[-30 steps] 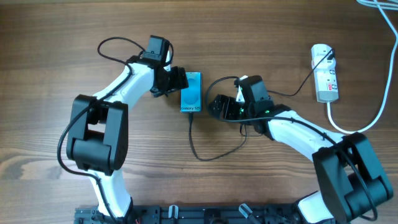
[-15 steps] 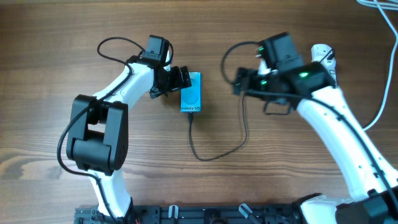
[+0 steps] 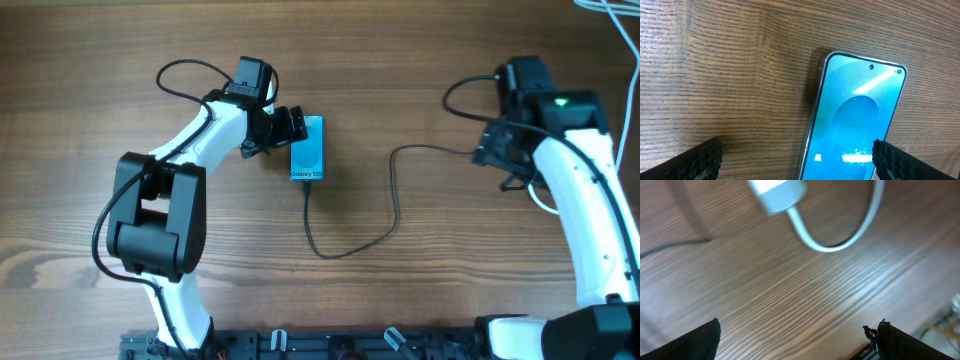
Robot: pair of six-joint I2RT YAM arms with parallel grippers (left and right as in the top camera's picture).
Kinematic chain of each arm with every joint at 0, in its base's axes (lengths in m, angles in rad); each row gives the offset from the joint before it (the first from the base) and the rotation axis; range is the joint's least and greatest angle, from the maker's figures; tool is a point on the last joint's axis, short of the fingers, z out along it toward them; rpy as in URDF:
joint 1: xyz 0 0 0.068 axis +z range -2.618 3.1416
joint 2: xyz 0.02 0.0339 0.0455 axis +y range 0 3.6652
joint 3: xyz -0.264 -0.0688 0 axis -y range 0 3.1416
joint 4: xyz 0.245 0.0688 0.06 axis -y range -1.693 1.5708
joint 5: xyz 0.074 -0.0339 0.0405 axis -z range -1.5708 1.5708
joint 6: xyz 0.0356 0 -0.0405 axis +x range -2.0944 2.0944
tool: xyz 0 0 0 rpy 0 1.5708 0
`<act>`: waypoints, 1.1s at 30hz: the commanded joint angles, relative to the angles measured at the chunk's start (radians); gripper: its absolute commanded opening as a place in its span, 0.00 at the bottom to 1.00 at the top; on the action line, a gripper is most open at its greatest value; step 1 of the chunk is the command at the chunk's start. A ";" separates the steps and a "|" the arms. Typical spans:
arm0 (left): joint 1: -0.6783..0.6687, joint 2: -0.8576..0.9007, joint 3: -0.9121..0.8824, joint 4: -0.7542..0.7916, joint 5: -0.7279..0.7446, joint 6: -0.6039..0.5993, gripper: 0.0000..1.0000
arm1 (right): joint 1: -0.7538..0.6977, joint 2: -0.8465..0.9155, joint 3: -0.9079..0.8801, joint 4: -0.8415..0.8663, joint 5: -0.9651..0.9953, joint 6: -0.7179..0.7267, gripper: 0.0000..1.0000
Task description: Plug charger to phone and switch on socket
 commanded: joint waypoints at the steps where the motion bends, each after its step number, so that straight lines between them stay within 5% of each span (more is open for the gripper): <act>1: 0.000 0.006 0.000 0.000 -0.010 0.001 1.00 | -0.048 0.000 0.008 0.000 0.082 0.030 1.00; 10: 0.000 0.006 0.000 0.000 -0.010 0.002 1.00 | -0.055 0.000 0.008 0.061 -0.135 0.026 1.00; 33: 0.000 0.006 -0.001 0.000 -0.010 0.002 1.00 | -0.227 0.122 0.008 0.213 0.076 0.189 1.00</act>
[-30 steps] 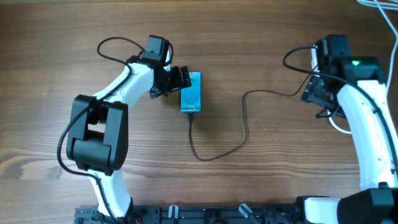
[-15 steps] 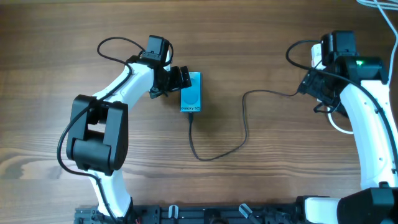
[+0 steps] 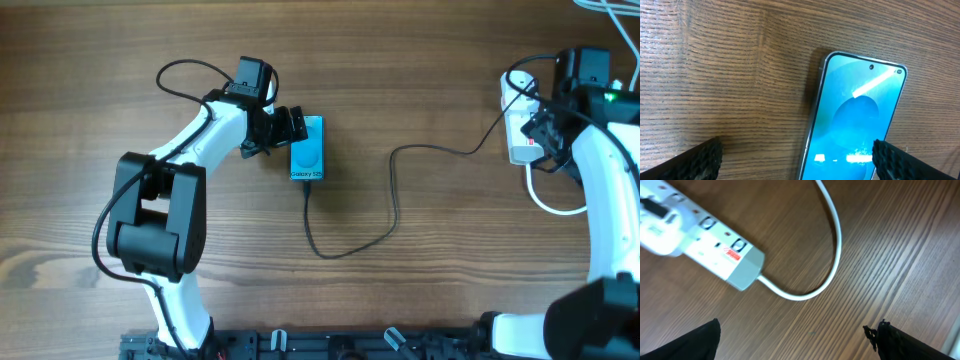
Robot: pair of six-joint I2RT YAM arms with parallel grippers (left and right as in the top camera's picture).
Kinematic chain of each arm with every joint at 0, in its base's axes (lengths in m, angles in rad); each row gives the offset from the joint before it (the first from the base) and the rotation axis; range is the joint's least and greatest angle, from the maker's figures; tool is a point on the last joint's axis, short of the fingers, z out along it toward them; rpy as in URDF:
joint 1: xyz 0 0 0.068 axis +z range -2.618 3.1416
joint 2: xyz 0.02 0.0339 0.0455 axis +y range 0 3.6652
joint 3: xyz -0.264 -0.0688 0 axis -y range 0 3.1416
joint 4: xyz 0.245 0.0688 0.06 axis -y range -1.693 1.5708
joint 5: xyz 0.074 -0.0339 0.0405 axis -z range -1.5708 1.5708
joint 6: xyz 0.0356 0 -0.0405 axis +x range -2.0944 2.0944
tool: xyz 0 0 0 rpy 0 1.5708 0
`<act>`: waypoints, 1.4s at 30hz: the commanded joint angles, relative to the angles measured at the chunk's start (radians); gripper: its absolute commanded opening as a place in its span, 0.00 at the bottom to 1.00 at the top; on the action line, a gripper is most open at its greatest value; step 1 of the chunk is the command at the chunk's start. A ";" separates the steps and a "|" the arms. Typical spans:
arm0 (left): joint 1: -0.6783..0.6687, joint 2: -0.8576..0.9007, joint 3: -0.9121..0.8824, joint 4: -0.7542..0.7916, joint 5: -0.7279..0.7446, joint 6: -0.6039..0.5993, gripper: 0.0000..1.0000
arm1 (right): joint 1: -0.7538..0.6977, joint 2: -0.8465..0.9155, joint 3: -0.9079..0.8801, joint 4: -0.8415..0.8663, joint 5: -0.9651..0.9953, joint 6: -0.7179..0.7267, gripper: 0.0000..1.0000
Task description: Plug charger to phone and switch on socket
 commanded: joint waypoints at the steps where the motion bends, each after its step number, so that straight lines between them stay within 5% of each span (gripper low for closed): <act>1: 0.000 0.006 0.000 0.000 -0.010 0.002 1.00 | -0.010 0.077 0.008 0.034 0.009 0.022 1.00; 10: 0.000 0.006 -0.001 0.000 -0.010 0.002 1.00 | -0.011 0.210 0.008 0.162 0.014 0.018 1.00; 16: 0.000 0.006 -0.001 0.000 -0.010 0.002 1.00 | -0.011 0.276 0.008 0.331 0.000 -0.243 1.00; 27: 0.000 0.006 -0.001 0.000 -0.010 0.002 1.00 | -0.097 0.307 0.008 0.282 0.000 -0.074 1.00; 36: 0.000 0.006 -0.001 0.000 -0.010 0.002 1.00 | -0.285 0.340 -0.041 0.413 -0.289 -0.097 1.00; 42: 0.000 0.006 -0.001 0.000 -0.010 0.001 1.00 | -0.304 0.377 -0.063 0.538 -0.508 -0.249 1.00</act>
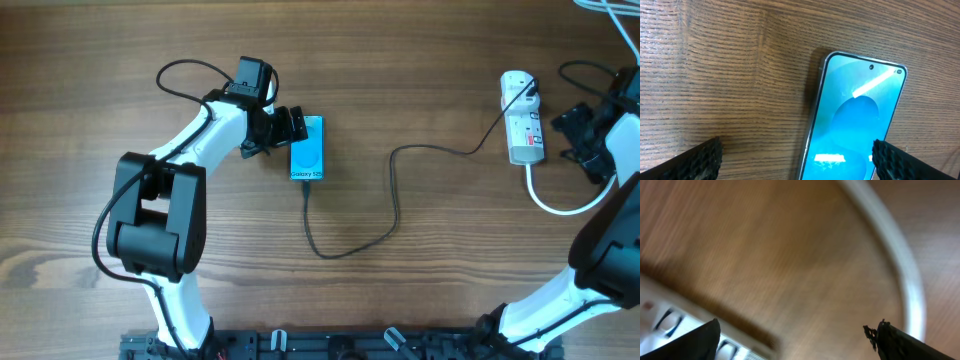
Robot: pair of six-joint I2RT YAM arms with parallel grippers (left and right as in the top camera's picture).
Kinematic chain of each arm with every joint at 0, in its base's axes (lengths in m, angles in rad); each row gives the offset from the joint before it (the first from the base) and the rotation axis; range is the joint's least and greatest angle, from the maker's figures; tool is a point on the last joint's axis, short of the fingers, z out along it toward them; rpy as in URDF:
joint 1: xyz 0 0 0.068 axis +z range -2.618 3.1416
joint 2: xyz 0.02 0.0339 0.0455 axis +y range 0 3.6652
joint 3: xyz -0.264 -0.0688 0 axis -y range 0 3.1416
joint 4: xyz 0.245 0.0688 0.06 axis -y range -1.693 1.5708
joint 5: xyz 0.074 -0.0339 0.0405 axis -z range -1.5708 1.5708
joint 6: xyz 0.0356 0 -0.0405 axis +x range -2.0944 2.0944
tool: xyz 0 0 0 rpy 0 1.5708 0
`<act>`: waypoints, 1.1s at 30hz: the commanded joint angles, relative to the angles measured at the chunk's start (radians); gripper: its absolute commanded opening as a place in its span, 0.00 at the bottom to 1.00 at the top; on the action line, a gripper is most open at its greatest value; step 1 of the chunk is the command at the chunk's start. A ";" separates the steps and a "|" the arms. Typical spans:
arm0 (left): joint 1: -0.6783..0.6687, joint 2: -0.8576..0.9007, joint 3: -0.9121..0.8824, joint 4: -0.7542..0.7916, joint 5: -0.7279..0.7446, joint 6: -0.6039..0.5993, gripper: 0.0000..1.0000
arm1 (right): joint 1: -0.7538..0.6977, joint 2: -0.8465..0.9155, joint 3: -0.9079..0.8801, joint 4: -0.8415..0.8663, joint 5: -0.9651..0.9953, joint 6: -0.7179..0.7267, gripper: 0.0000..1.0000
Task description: Plug charger to phone and switch on socket
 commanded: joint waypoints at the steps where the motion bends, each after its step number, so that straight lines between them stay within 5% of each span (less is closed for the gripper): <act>1: 0.000 0.006 -0.001 0.000 -0.010 0.002 1.00 | 0.011 0.042 -0.010 0.043 -0.165 -0.082 1.00; 33: 0.000 0.006 -0.001 0.000 -0.010 0.002 1.00 | 0.023 0.152 -0.010 0.220 -0.177 -0.225 1.00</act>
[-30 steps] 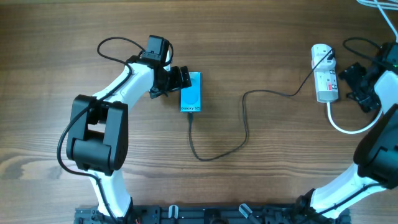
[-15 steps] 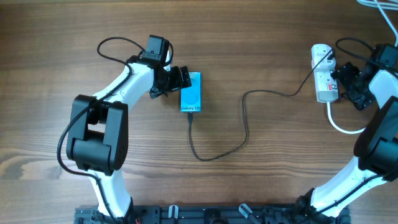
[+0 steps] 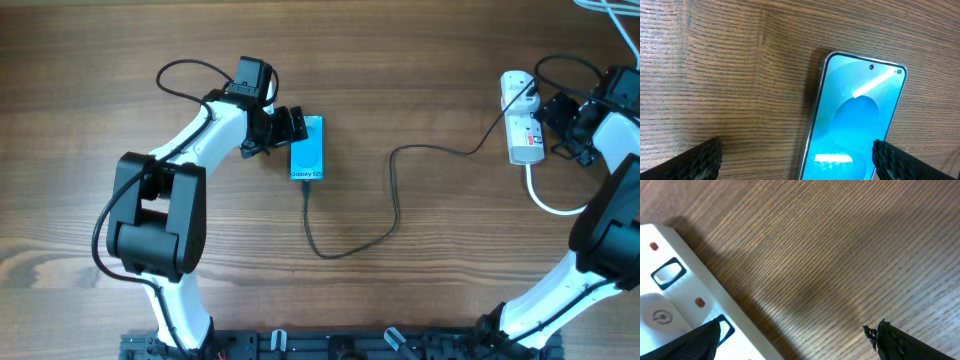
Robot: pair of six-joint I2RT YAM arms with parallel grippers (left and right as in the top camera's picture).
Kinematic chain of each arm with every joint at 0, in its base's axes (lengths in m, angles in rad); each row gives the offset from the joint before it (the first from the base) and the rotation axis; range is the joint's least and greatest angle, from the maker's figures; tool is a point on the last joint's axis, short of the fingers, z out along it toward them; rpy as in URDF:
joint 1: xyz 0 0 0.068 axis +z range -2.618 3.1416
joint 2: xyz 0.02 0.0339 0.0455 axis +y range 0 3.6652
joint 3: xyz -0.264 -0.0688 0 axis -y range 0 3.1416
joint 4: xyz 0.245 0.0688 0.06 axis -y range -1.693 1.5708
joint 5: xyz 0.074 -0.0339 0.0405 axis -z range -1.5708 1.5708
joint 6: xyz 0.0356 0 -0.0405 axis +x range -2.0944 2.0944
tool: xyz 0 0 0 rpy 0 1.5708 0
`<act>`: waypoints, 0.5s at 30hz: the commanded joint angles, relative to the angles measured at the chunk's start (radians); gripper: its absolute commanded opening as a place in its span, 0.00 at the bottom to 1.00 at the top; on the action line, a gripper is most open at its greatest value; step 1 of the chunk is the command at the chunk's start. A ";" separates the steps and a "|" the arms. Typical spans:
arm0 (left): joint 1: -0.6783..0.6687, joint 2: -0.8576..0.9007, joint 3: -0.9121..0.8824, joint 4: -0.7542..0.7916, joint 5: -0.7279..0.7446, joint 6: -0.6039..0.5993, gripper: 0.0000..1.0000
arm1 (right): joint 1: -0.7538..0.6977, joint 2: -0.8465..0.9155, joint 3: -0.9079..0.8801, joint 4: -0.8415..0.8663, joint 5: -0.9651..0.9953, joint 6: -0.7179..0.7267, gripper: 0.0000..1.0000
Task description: Plug charger to phone and switch on socket
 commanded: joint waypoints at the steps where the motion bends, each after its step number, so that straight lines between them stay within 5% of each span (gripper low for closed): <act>1: 0.000 0.006 -0.001 0.000 -0.010 0.002 1.00 | 0.009 0.058 -0.005 0.012 -0.040 -0.021 1.00; 15: 0.000 0.006 0.000 0.000 -0.010 0.002 1.00 | 0.012 0.093 -0.005 0.002 -0.113 -0.025 1.00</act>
